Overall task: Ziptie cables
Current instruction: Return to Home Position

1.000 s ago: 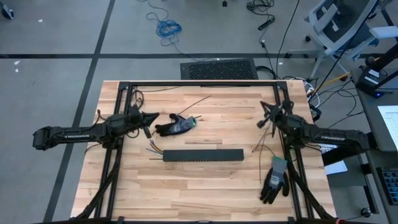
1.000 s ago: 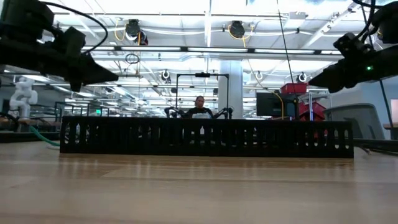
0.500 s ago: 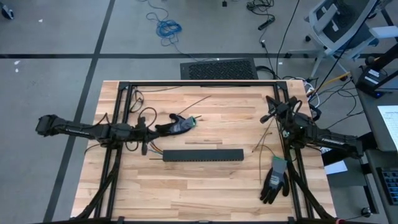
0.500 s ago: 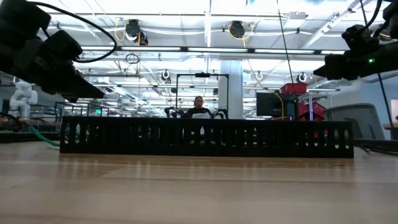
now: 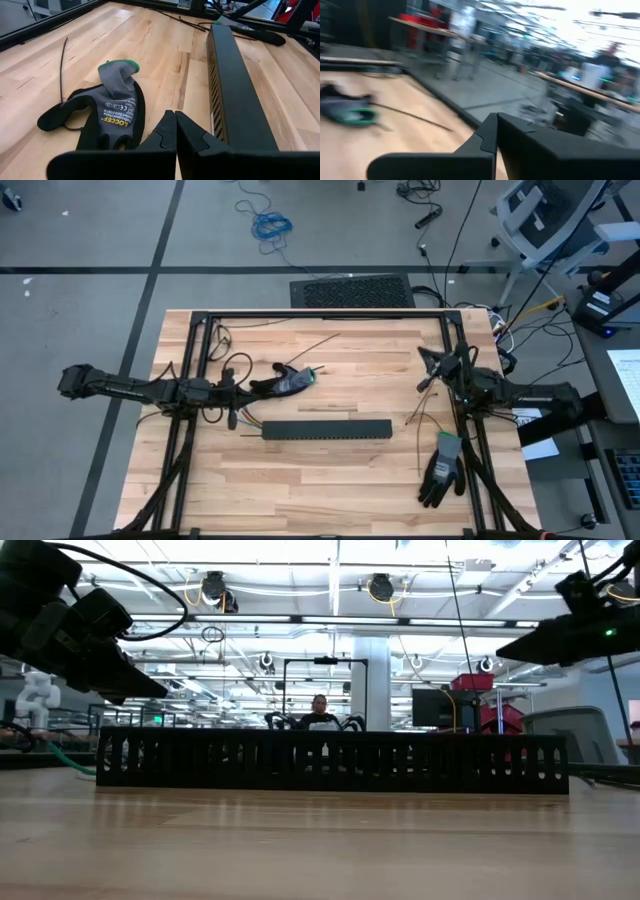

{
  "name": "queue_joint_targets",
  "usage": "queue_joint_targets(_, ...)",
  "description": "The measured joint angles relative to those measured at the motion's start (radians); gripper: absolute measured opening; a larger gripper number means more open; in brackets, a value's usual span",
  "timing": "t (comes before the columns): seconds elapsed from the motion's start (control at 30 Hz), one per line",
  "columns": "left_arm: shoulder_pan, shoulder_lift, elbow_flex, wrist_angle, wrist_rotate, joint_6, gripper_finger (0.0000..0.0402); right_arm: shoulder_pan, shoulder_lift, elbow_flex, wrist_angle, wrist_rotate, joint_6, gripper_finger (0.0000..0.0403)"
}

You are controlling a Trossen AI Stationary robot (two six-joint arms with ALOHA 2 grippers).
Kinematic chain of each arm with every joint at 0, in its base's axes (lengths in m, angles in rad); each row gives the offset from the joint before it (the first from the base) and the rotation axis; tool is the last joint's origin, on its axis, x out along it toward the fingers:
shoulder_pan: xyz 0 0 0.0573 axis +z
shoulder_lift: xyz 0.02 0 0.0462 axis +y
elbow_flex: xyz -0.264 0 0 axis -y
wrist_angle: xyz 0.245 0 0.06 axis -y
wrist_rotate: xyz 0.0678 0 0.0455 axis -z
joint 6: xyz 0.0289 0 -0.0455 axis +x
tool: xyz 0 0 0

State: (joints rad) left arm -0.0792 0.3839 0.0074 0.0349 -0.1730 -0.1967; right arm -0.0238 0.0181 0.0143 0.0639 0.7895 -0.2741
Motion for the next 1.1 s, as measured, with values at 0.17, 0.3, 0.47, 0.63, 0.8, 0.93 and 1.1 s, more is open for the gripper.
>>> queue_joint_targets(0.17, 0.0, 0.0, 0.0, 0.0, -0.001, 0.0, 0.0, 0.104, 0.002, 0.0, 0.001, -0.01, 0.0, 0.0)
queue_joint_targets(0.3, 0.0, 0.002, 0.0, 0.0, 0.0, 0.0, 0.0, 0.056, 0.002, 0.0, 0.002, -0.01, 0.0, 0.0)
queue_joint_targets(0.47, 0.0, 0.002, 0.0, 0.001, 0.0, -0.001, 0.0, 0.016, 0.004, 0.0, 0.015, -0.004, 0.0, 0.0)
queue_joint_targets(0.63, 0.0, 0.002, 0.0, 0.001, 0.001, -0.002, 0.0, 0.014, -0.002, 0.0, -0.006, 0.045, 0.108, 0.0)
queue_joint_targets(0.8, 0.0, 0.002, 0.0, 0.001, 0.002, -0.003, 0.0, -0.028, -0.017, 0.001, 0.007, -0.318, 0.235, 0.0)
queue_joint_targets(0.93, 0.0, 0.002, 0.0, 0.001, 0.002, -0.003, 0.0, -0.066, -0.017, 0.0, -0.061, -0.81, 0.382, 0.0)
queue_joint_targets(1.1, 0.0, 0.002, 0.0, 0.003, 0.005, -0.002, 0.0, -0.04, -0.018, 0.0, -0.053, -0.807, 0.446, 0.0)
